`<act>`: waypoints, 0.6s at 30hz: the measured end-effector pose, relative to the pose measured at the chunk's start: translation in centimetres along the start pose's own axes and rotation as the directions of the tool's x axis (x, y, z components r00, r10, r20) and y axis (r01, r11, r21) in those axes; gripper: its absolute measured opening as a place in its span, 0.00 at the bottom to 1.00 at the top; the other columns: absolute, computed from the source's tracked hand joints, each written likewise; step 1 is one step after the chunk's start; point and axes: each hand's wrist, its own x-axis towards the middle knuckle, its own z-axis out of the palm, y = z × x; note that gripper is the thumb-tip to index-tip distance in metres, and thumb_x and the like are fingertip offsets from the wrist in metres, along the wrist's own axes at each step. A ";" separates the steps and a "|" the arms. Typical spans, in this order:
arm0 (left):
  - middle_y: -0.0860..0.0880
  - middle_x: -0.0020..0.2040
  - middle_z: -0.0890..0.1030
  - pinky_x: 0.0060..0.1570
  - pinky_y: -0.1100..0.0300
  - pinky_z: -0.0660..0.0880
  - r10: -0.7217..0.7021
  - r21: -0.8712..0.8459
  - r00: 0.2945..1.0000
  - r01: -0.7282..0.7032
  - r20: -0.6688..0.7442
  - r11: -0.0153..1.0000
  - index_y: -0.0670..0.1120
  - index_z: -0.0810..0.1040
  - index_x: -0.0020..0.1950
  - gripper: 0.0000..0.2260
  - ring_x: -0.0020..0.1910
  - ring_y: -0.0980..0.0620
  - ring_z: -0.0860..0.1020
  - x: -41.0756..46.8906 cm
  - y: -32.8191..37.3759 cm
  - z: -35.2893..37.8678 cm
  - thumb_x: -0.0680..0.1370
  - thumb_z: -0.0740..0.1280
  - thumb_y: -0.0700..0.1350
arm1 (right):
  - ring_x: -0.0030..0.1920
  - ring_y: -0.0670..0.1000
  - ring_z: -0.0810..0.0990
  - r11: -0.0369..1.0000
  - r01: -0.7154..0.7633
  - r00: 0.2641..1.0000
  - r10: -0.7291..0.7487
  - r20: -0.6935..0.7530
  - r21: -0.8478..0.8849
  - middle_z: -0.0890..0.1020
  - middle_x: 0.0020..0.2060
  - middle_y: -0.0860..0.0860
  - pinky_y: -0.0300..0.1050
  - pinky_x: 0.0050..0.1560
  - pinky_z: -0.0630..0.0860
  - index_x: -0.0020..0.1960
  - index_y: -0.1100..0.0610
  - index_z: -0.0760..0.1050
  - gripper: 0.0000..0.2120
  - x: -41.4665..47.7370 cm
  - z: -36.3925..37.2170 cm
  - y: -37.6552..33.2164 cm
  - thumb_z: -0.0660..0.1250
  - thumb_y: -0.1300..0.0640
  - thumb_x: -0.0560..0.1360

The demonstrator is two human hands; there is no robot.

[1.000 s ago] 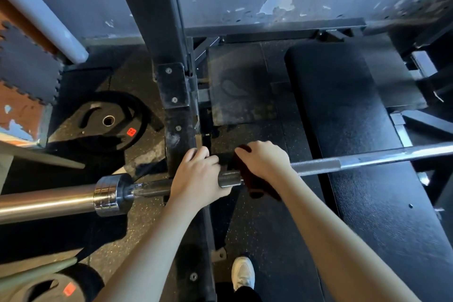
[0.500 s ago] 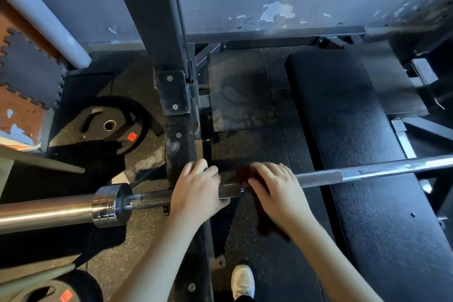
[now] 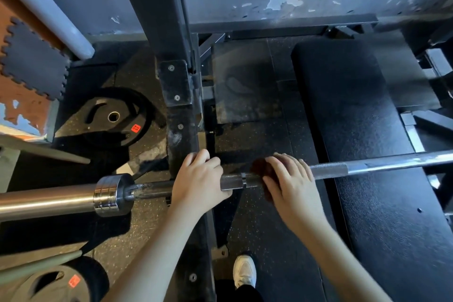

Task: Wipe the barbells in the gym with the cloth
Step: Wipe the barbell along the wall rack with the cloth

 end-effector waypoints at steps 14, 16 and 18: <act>0.54 0.36 0.79 0.48 0.52 0.73 0.008 0.020 1.000 -0.007 -0.022 1.000 0.48 0.83 0.37 0.13 0.45 0.48 0.73 0.0 0.2 -0.1 0.65 0.74 0.57 | 0.33 0.55 0.80 0.999 0.016 0.999 -0.014 0.045 -0.048 0.82 0.35 0.50 0.47 0.41 0.76 0.50 0.55 0.79 0.19 1.8 2.2 -2.7 0.53 0.47 0.79; 0.54 0.36 0.78 0.48 0.52 0.72 0.017 0.026 0.999 -0.016 -0.037 1.000 0.47 0.83 0.36 0.13 0.45 0.48 0.73 0.0 0.0 0.0 0.66 0.73 0.57 | 0.29 0.55 0.79 0.996 0.038 0.999 -0.038 0.002 -0.075 0.80 0.30 0.50 0.46 0.37 0.75 0.47 0.56 0.79 0.18 2.3 2.7 -2.3 0.55 0.47 0.79; 0.53 0.35 0.77 0.47 0.52 0.72 0.025 0.025 0.999 -0.024 -0.041 0.999 0.46 0.83 0.36 0.13 0.44 0.48 0.73 0.1 -0.1 0.2 0.66 0.73 0.57 | 0.28 0.55 0.79 0.988 0.063 0.998 -0.066 -0.011 -0.141 0.80 0.30 0.51 0.46 0.36 0.75 0.47 0.57 0.79 0.18 2.4 2.2 -1.0 0.56 0.47 0.78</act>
